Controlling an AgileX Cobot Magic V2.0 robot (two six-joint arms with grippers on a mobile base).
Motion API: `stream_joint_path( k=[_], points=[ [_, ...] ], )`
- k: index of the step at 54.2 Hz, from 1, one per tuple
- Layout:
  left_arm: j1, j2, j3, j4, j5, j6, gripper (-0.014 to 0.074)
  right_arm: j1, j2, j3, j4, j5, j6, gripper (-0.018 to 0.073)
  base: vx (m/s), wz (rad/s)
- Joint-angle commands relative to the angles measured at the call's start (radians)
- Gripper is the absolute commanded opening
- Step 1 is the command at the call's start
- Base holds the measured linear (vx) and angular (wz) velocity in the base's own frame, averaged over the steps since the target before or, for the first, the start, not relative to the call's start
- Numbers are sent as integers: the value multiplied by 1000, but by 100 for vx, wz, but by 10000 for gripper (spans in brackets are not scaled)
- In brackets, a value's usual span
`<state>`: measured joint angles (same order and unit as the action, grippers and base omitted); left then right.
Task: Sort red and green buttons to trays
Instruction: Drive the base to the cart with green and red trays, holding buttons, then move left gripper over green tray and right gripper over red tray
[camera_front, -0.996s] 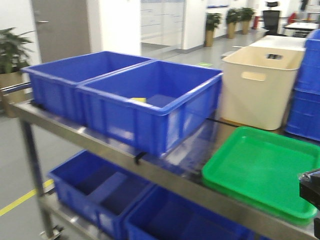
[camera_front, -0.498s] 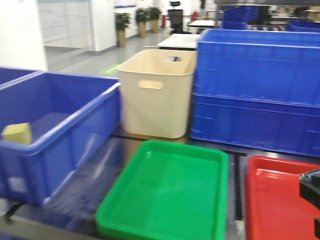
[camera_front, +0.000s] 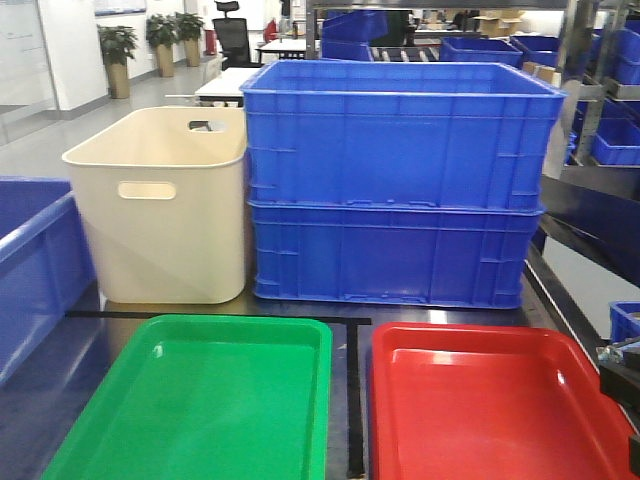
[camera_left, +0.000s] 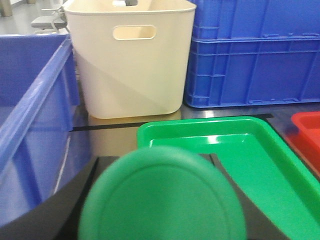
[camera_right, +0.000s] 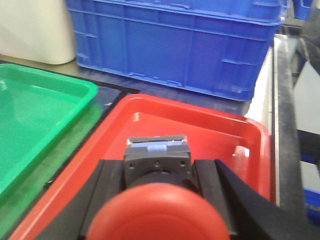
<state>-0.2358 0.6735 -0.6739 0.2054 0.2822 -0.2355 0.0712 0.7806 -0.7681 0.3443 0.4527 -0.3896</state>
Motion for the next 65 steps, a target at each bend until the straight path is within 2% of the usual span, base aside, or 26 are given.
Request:
stream_joint_path(
  k=[1,65],
  points=[
    [-9,-2,-33,-2,-89,-6,0,-3,-5,-33,11,-78,-7,-9,8,-22],
    [-9,-2,-33,-2,-93,-6,0,-3,-5,-33,12,-78,-7,-9,2,-5]
  ],
)
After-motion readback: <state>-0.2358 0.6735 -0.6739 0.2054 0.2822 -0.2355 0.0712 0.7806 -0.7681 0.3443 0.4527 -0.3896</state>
